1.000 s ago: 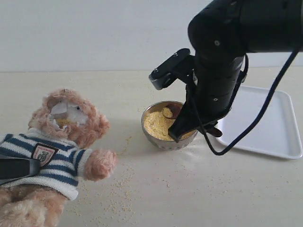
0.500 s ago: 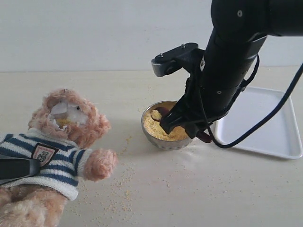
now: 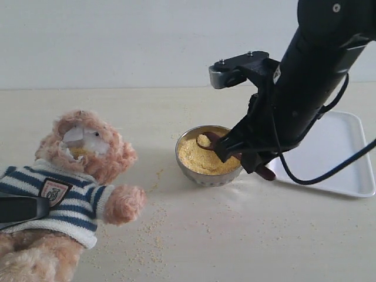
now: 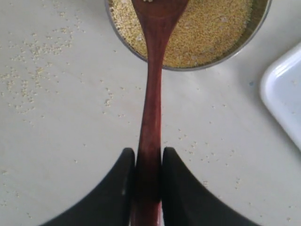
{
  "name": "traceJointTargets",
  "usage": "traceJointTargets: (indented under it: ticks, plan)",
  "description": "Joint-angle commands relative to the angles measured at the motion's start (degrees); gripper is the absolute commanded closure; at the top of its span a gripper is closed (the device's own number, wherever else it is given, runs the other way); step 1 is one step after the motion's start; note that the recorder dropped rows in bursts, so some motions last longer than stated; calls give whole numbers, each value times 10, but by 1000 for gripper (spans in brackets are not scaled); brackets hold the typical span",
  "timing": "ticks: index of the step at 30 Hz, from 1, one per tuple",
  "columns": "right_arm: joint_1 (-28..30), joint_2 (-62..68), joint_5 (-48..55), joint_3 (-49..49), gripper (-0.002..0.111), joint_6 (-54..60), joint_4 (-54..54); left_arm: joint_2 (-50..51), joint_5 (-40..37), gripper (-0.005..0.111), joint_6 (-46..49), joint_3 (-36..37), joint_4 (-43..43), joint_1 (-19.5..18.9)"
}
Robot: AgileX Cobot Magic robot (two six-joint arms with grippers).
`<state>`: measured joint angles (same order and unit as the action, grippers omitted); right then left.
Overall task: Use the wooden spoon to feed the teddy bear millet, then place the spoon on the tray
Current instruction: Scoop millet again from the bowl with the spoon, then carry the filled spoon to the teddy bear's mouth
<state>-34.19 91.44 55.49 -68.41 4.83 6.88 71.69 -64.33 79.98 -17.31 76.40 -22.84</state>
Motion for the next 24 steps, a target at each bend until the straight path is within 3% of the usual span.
traceJointTargets:
  ticks: [1, 8, 12, 24]
  plan:
    - [12, -28, -17, 26, 107, 36, 40, -4, -13, 102, 3, 0, 13, -2]
    - [23, -30, -30, 31, 107, 57, 88, -4, -13, 102, 3, 0, 13, -2]
    - [31, -29, -38, 31, 107, 38, 47, -4, -13, 102, 3, 0, 13, -2]
    - [39, -32, -32, 38, 107, 58, 71, -4, -13, 102, 3, 0, 13, -2]
